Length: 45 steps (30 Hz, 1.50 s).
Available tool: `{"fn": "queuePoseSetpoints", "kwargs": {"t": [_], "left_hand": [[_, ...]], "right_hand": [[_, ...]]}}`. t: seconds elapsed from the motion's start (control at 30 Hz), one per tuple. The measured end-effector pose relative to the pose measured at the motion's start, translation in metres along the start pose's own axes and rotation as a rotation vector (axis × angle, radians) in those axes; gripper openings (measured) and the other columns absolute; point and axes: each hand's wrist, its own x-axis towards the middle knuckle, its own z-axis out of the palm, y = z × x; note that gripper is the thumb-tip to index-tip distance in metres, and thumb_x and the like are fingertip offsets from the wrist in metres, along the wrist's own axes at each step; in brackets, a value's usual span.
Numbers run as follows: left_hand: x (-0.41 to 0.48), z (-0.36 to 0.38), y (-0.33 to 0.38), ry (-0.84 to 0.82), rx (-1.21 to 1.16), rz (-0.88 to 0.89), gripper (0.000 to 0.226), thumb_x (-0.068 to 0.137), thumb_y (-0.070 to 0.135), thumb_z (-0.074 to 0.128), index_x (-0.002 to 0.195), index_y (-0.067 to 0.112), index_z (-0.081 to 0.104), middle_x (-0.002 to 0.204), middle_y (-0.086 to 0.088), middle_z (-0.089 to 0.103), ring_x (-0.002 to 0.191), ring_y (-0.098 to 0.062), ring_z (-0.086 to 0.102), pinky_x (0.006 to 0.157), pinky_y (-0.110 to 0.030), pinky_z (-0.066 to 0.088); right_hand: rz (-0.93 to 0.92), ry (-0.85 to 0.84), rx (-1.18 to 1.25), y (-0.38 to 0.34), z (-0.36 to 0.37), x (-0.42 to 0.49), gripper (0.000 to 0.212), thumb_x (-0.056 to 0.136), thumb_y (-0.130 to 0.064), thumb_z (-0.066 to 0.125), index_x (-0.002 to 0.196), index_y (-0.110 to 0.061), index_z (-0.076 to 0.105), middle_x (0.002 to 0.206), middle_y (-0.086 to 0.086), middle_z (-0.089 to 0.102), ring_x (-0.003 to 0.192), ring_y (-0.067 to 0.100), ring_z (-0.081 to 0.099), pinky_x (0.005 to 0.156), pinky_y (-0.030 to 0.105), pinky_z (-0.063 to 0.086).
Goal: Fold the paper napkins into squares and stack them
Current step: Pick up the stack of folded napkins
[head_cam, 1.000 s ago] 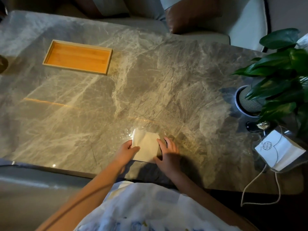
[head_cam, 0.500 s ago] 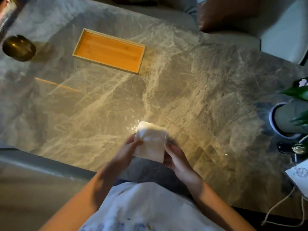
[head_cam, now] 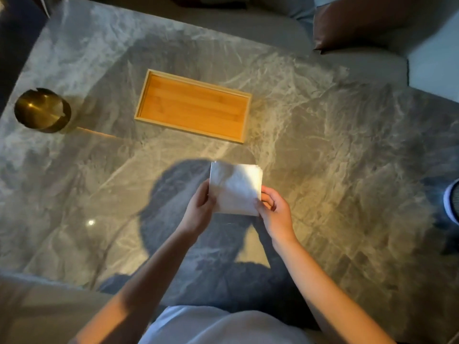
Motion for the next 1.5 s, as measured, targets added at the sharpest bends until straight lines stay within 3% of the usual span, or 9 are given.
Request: {"fn": "queuePoseSetpoints", "kwargs": {"t": [0.1,0.23,0.43,0.53,0.63,0.8,1.07,1.33,1.5], "left_hand": [[0.027,-0.009,0.011,-0.001,0.019,0.066,0.037,0.089,-0.005,0.035,0.118,0.010,0.053,0.095,0.004,0.059,0.082,-0.001,0.054,0.072,-0.013,0.045],[0.063,-0.016,0.026,0.015,0.041,0.123,0.040,0.079,0.009,0.034,0.112,0.018,0.054,0.096,0.006,0.060,0.085,-0.004,0.055,0.074,-0.021,0.044],[0.120,-0.024,0.045,0.077,0.253,0.195,0.055,0.078,0.013,0.034,0.132,0.018,0.045,0.124,-0.002,0.058,0.111,-0.021,0.053,0.090,-0.040,0.046],[0.146,-0.026,0.049,0.155,0.408,0.207,0.059,0.081,0.013,0.034,0.138,0.021,0.038,0.132,-0.006,0.054,0.120,-0.025,0.048,0.097,-0.047,0.040],[0.167,-0.025,0.050,0.187,0.608,0.221,0.052,0.090,0.014,0.038,0.142,0.021,0.033,0.132,-0.009,0.049,0.119,-0.029,0.043,0.092,-0.045,0.030],[0.177,-0.029,0.052,0.233,0.718,0.212,0.055,0.088,0.029,0.033,0.142,0.019,0.030,0.132,-0.010,0.045,0.114,-0.031,0.041,0.090,-0.048,0.032],[0.157,-0.046,0.038,0.218,0.853,0.299,0.081,0.080,0.028,0.067,0.146,0.015,0.024,0.135,-0.007,0.048,0.121,-0.027,0.045,0.103,-0.044,0.027],[0.159,-0.046,0.039,0.316,0.786,0.337,0.054,0.084,0.025,0.065,0.133,0.018,0.045,0.123,-0.003,0.059,0.110,-0.024,0.058,0.096,-0.039,0.031],[0.153,-0.047,0.036,0.399,0.844,0.305,0.050,0.083,0.028,0.064,0.130,0.019,0.049,0.115,-0.003,0.061,0.113,-0.027,0.048,0.098,-0.044,0.026]], "right_hand": [[-0.019,0.032,-0.005,-0.014,0.011,0.021,0.035,0.088,0.006,0.058,0.116,-0.015,0.061,0.104,0.006,0.070,0.088,0.007,0.067,0.075,0.016,0.052],[-0.111,0.060,-0.011,-0.031,0.026,0.050,0.042,0.087,0.005,0.059,0.112,-0.029,0.061,0.108,0.005,0.070,0.093,0.010,0.067,0.078,0.017,0.052],[-0.197,0.143,0.015,-0.052,0.044,0.099,0.037,0.086,0.007,0.060,0.105,-0.025,0.057,0.092,0.001,0.068,0.071,0.002,0.061,0.071,0.016,0.051],[-0.201,0.159,-0.024,-0.059,0.051,0.122,0.031,0.088,0.003,0.061,0.102,-0.024,0.058,0.094,0.008,0.066,0.071,0.009,0.058,0.075,0.029,0.050],[-0.209,0.140,-0.101,-0.060,0.057,0.136,0.025,0.090,-0.001,0.060,0.108,-0.016,0.057,0.106,0.014,0.067,0.081,0.016,0.061,0.080,0.038,0.051],[-0.299,0.123,-0.324,-0.058,0.058,0.141,0.032,0.091,-0.006,0.059,0.122,-0.013,0.056,0.112,-0.003,0.064,0.096,0.004,0.060,0.083,0.015,0.047],[-0.348,0.078,-0.499,-0.049,0.054,0.133,0.052,0.084,-0.010,0.069,0.130,-0.021,0.050,0.113,-0.002,0.061,0.099,0.011,0.057,0.075,0.032,0.054],[-0.404,0.188,-0.406,-0.048,0.064,0.136,0.039,0.085,-0.001,0.066,0.120,-0.017,0.059,0.112,-0.002,0.065,0.090,0.010,0.059,0.074,0.033,0.055],[-0.456,0.190,-0.535,-0.045,0.067,0.137,0.036,0.088,-0.008,0.064,0.123,-0.018,0.060,0.105,-0.005,0.062,0.099,0.016,0.057,0.085,0.035,0.053]]}}
